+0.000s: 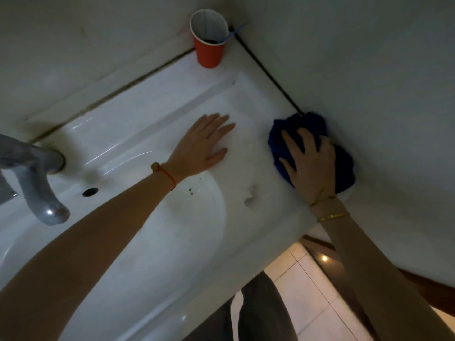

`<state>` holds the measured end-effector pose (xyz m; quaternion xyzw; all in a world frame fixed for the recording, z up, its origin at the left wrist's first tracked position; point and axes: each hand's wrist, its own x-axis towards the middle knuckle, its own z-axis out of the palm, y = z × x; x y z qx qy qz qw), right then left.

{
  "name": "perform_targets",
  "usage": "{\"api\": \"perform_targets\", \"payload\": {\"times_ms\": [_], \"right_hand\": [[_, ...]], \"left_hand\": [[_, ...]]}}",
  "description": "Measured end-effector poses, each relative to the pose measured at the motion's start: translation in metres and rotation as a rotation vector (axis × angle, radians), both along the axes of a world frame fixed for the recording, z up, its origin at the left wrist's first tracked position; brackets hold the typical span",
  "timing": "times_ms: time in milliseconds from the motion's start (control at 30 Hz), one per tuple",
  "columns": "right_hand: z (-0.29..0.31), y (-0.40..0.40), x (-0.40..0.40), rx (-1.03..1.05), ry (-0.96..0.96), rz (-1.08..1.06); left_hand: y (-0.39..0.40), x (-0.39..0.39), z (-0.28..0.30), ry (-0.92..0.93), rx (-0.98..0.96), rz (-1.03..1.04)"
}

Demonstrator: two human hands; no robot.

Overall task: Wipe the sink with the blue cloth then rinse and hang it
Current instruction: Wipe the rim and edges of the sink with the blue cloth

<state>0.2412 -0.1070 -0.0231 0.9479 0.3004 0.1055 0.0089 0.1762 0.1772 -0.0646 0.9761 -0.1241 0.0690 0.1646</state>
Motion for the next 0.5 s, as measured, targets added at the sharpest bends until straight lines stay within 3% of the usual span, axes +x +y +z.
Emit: {"api": "perform_targets", "payload": {"times_ms": [167, 300, 500], "right_hand": [[-0.015, 0.024, 0.017, -0.004, -0.065, 0.093], [-0.013, 0.071, 0.042, -0.058, -0.001, 0.175], [-0.005, -0.006, 0.002, -0.074, 0.061, 0.237]], "left_hand": [[0.005, 0.0, -0.008, 0.025, -0.043, 0.028], [0.004, 0.001, -0.006, 0.046, -0.07, 0.035], [0.004, 0.003, -0.007, 0.033, -0.083, 0.038]]}}
